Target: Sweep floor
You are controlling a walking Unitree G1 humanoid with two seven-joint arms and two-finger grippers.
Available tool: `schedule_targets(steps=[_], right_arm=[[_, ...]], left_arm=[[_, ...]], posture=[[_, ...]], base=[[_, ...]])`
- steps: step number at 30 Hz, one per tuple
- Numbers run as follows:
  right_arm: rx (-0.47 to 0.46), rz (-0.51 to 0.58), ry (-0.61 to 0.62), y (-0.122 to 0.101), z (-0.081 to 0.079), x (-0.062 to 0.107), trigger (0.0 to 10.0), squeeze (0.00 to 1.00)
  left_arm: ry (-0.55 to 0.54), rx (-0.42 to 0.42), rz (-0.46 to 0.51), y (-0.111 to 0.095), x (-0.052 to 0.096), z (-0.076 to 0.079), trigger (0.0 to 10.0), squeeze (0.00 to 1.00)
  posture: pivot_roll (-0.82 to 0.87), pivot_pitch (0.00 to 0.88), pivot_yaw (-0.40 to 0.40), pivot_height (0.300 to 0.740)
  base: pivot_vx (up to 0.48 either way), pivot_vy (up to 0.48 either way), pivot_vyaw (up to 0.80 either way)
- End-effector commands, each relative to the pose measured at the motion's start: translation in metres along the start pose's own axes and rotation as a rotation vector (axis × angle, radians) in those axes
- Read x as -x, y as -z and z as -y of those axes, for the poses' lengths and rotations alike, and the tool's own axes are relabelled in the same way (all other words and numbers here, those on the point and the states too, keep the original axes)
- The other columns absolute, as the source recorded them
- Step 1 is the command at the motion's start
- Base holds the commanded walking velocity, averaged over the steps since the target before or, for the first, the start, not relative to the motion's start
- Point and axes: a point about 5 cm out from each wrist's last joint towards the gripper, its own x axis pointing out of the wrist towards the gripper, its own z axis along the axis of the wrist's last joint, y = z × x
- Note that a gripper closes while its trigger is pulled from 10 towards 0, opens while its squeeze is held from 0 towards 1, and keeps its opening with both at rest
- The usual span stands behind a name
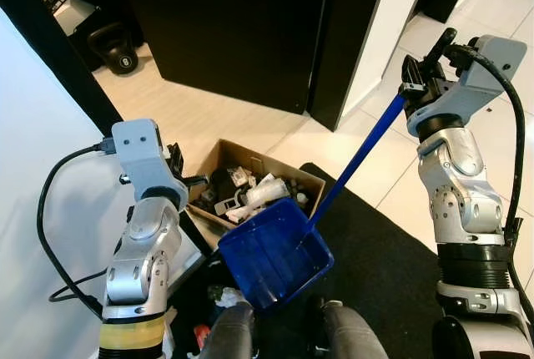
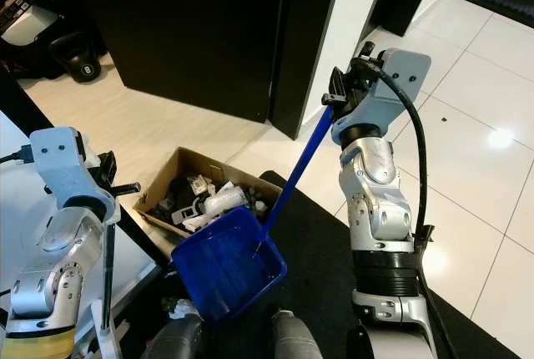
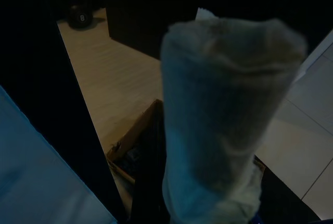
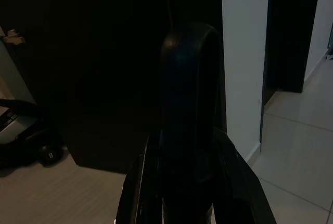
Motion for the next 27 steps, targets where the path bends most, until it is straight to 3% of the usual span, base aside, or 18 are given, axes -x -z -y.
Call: schedule_targets(steps=[1, 27], right_arm=[[-0.029, 0.018, -0.003, -0.0058, -0.0016, 0.0013, 10.0, 0.00], [-0.044, -0.001, 0.013, -0.0028, -0.0003, 0.0014, 10.0, 0.00]], left_arm=[[-0.012, -0.028, 0.034, -0.0038, 0.0028, -0.0001, 10.0, 0.00], [-0.006, -0.039, 0.031, -0.0040, 0.0025, 0.0007, 10.0, 0.00]], posture=[[0.05, 0.136, -0.008, 0.740], [0.06, 0.136, -0.006, 0.740]], base=[[0.000, 0.000, 0.00], [-0.284, 0.000, 0.00]])
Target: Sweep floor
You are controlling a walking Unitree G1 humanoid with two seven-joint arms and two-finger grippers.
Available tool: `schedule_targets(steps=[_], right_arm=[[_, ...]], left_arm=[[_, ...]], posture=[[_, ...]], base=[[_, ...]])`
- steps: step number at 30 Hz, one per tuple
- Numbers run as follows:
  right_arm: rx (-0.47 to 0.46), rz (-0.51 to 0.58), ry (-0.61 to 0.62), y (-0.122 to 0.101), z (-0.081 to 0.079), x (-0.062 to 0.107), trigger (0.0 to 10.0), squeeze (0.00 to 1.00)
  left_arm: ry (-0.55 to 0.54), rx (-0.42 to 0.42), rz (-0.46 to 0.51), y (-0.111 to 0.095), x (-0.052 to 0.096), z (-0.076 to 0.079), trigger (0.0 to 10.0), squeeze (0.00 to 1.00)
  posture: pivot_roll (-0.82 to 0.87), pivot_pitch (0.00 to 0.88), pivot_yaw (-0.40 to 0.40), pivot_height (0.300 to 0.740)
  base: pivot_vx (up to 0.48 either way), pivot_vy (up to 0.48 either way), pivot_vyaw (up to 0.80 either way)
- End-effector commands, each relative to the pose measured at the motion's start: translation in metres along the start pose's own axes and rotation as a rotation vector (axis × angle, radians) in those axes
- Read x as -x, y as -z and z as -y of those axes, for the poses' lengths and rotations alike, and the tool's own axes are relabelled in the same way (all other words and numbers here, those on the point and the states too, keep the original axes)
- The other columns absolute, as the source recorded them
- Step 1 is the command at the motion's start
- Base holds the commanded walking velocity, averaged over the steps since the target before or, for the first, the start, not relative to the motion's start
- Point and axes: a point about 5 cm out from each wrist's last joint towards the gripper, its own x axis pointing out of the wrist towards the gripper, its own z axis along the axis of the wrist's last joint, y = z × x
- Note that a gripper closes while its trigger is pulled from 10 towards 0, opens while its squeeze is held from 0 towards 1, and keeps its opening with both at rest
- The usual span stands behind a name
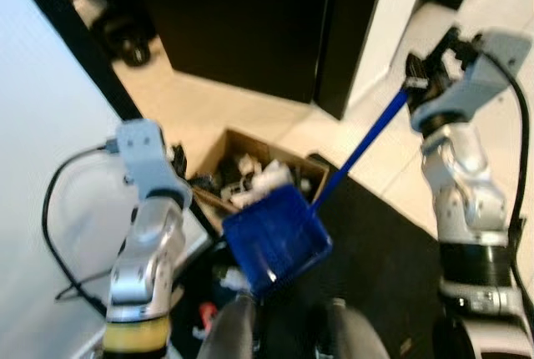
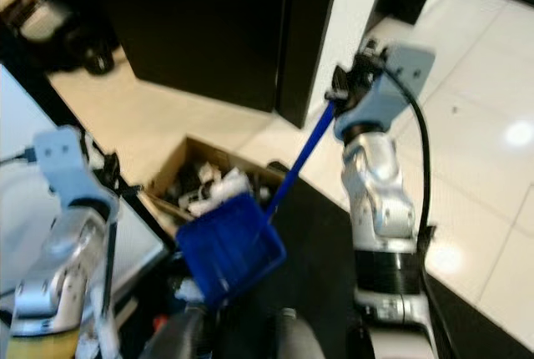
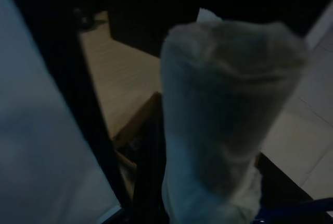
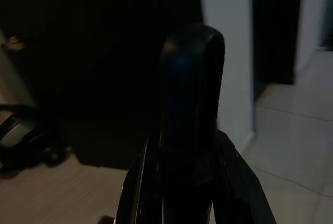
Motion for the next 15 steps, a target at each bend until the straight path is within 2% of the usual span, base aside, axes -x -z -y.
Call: schedule_targets(steps=[1, 15], right_arm=[[-0.026, -0.018, -0.015, 0.0033, -0.0050, 0.0015, 10.0, 0.00], [-0.029, -0.023, -0.014, 0.0041, -0.0052, 0.0020, 10.0, 0.00]], left_arm=[[-0.029, -0.033, 0.000, 0.0013, 0.0024, -0.0059, 10.0, 0.00], [-0.030, -0.035, 0.002, 0.0011, 0.0023, -0.0059, 10.0, 0.00]], posture=[[0.06, 0.137, -0.005, 0.740], [0.06, 0.137, -0.006, 0.740]], base=[[-0.289, 0.000, 0.00], [-0.286, 0.000, 0.00]])
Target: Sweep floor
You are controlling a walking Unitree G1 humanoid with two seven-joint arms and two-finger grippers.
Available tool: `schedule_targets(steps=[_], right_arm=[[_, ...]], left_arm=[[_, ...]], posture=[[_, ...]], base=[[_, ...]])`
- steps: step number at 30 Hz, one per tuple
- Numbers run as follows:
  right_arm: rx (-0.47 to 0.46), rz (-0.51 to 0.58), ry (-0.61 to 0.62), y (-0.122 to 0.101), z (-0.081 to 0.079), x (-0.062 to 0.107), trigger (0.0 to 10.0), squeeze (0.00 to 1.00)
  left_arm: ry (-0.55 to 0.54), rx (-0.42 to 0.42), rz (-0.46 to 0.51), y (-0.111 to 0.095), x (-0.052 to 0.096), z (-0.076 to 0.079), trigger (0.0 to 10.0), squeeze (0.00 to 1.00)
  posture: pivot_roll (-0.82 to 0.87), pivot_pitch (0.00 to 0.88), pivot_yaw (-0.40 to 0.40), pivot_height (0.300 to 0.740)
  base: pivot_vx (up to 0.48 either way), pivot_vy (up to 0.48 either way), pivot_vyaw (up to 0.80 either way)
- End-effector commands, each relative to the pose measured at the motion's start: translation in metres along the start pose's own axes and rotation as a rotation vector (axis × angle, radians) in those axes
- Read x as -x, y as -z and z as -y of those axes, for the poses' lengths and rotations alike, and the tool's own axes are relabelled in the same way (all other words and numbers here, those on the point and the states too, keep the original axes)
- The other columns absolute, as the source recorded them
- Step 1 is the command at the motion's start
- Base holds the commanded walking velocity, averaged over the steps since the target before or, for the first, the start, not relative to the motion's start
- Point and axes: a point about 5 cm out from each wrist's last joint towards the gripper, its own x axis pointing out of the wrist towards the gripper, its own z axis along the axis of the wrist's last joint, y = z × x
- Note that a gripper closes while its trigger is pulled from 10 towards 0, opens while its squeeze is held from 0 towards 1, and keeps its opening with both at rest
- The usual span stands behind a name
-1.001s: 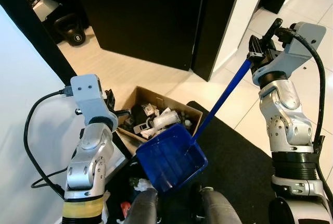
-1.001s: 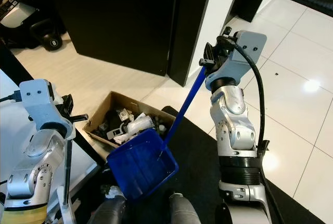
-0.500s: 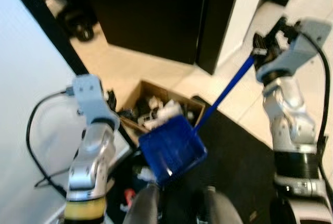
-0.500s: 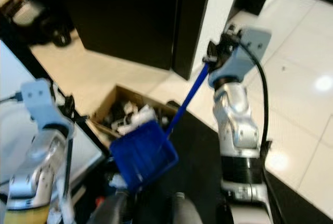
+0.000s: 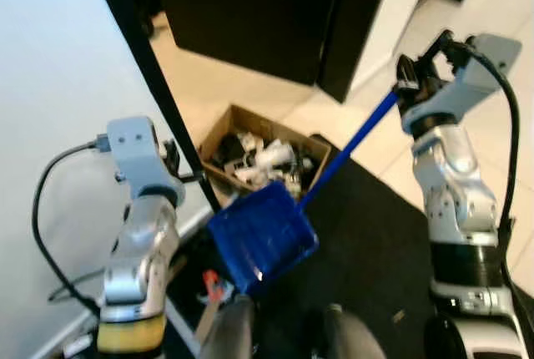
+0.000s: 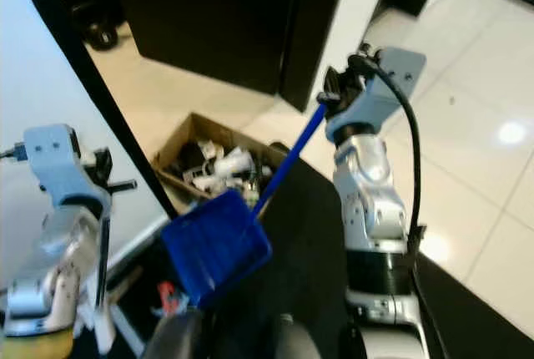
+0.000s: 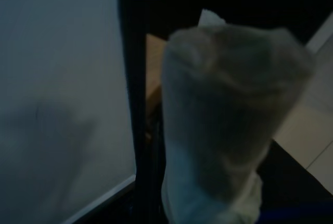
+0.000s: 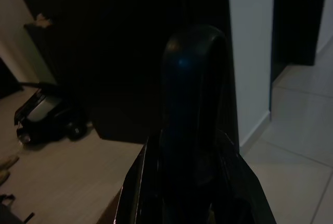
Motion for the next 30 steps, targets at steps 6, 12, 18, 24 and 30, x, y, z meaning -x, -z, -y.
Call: schedule_targets(steps=[6, 12, 18, 24, 30], right_arm=[[-0.010, 0.012, 0.007, -0.0030, 0.0020, 0.0010, 10.0, 0.00], [-0.007, 0.010, 0.007, -0.0029, 0.0018, 0.0015, 10.0, 0.00], [-0.008, 0.011, 0.007, -0.0031, 0.0017, 0.0014, 10.0, 0.00], [-0.007, 0.012, 0.004, -0.0029, 0.0014, 0.0014, 10.0, 0.00], [0.006, 0.006, 0.006, -0.0005, 0.0030, 0.0016, 10.0, 0.00]], left_arm=[[-0.018, -0.035, 0.009, -0.0006, 0.0014, -0.0029, 10.0, 0.00], [-0.017, -0.037, 0.009, -0.0005, 0.0015, -0.0030, 10.0, 0.00], [-0.017, -0.039, 0.009, -0.0006, 0.0012, -0.0032, 10.0, 0.00], [-0.015, -0.039, 0.003, 0.0004, 0.0002, -0.0038, 10.0, 0.00], [-0.009, -0.048, -0.001, 0.0016, -0.0005, -0.0032, 10.0, 0.00]], posture=[[0.06, 0.137, -0.006, 0.740], [0.06, 0.138, -0.005, 0.740], [0.06, 0.137, -0.005, 0.740], [0.06, 0.135, -0.005, 0.740], [0.06, 0.132, -0.001, 0.740]], base=[[-0.286, 0.000, 0.00], [-0.279, 0.000, 0.00], [-0.273, 0.000, 0.00], [0.000, 0.000, 0.00], [0.000, 0.000, 0.00]])
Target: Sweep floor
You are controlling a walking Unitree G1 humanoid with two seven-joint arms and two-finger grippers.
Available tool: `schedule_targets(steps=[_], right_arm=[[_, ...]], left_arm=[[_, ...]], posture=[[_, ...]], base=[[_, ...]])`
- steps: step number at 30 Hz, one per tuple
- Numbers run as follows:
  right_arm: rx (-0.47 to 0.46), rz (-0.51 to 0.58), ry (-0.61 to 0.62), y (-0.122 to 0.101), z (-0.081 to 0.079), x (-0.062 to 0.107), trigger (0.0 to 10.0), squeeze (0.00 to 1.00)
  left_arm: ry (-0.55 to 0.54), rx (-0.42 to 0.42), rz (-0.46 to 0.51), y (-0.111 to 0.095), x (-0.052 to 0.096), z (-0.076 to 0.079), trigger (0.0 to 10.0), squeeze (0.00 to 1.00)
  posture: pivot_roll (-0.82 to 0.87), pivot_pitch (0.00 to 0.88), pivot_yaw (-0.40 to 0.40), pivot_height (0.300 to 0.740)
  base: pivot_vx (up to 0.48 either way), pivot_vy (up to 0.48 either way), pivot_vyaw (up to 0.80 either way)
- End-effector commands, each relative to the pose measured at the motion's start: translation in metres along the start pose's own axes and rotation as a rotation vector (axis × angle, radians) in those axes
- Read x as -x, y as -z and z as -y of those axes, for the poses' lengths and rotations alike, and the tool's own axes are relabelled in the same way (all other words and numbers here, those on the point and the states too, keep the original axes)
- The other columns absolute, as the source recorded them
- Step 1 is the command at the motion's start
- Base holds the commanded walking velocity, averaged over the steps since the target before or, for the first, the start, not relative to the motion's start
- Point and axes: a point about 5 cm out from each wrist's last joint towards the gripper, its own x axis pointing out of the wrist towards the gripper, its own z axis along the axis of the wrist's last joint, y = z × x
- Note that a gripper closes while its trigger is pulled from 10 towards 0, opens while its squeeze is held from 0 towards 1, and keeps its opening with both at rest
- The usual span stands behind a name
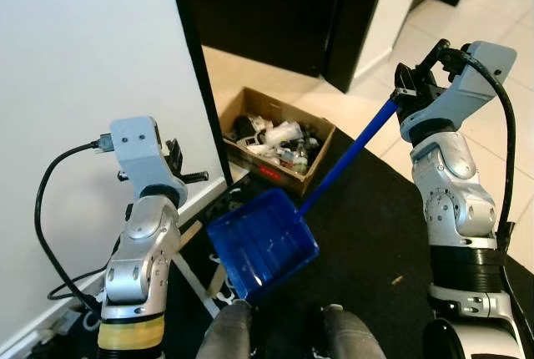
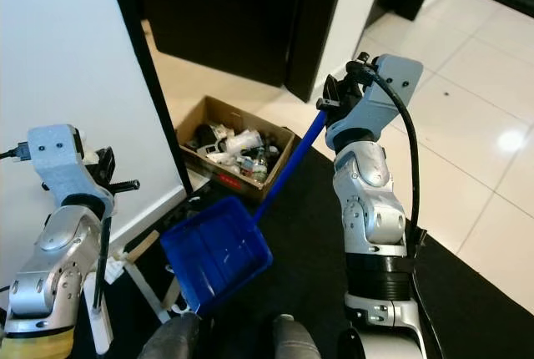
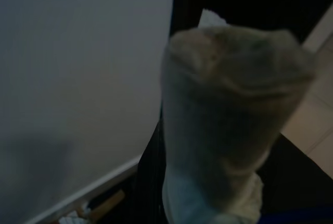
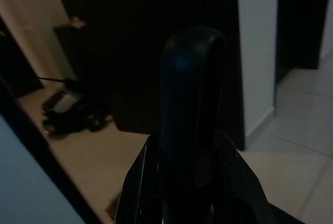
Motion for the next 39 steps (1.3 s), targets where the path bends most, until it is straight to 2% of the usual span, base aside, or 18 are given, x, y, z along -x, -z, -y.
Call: schedule_targets(steps=[1, 25, 28, 31, 39], right_arm=[[0.005, 0.020, 0.002, -0.003, 0.002, 0.000, 10.0, 0.00], [0.047, -0.001, 0.015, 0.006, 0.007, 0.002, 10.0, 0.00], [0.091, -0.010, 0.021, 0.010, 0.011, 0.002, 10.0, 0.00], [0.138, -0.045, 0.053, 0.021, 0.022, 0.003, 10.0, 0.00], [0.163, -0.037, 0.070, 0.022, 0.030, -0.002, 10.0, 0.00]], left_arm=[[-0.017, -0.046, -0.008, 0.002, 0.000, -0.004, 10.0, 0.00], [-0.009, -0.057, -0.017, 0.003, -0.001, -0.004, 10.0, 0.00], [-0.011, -0.059, -0.021, 0.004, -0.001, -0.005, 10.0, 0.00], [-0.012, -0.066, -0.013, 0.005, -0.002, -0.007, 10.0, 0.00], [0.010, -0.046, -0.018, 0.005, -0.012, -0.015, 10.0, 0.00]], posture=[[0.06, 0.132, -0.001, 0.740], [0.06, 0.145, 0.004, 0.740], [0.06, 0.150, 0.008, 0.740], [0.06, 0.174, 0.012, 0.740], [0.06, 0.194, 0.023, 0.740]], base=[[0.000, 0.000, 0.00], [0.000, 0.000, 0.00], [0.000, 0.000, 0.00], [0.000, 0.000, 0.00], [0.000, 0.000, 0.00]])
